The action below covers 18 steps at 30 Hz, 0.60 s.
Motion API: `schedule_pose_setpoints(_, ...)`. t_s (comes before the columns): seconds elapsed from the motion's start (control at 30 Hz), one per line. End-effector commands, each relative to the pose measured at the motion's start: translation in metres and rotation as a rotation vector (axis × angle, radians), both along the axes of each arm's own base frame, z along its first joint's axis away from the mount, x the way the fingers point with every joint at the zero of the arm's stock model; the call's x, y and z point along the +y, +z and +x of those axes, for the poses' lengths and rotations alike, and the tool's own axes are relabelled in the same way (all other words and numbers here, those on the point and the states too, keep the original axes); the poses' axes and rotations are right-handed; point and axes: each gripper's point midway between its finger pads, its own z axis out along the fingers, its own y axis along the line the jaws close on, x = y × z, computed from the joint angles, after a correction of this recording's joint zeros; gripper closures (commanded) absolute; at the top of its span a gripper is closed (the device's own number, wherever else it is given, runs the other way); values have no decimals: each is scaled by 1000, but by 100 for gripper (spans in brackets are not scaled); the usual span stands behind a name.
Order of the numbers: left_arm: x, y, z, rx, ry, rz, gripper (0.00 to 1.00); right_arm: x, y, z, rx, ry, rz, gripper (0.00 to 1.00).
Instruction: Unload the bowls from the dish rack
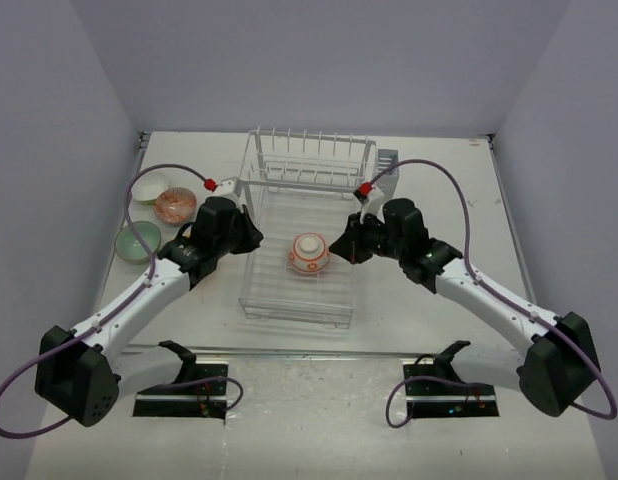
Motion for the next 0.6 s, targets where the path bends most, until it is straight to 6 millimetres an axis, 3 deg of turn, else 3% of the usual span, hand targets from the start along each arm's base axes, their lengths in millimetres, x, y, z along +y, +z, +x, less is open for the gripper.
schedule_pose_setpoints(0.0,11,10,12,-44,44,72,100,13,5,12,-43,-11,-10,100)
schedule_pose_setpoints(0.17,24,2,14,-32,103,121,100,21,-16,24,-27,-50,-65,100)
schedule_pose_setpoints(0.57,36,-21,10,29,151,179,100,22,-27,49,-140,-153,-118,100)
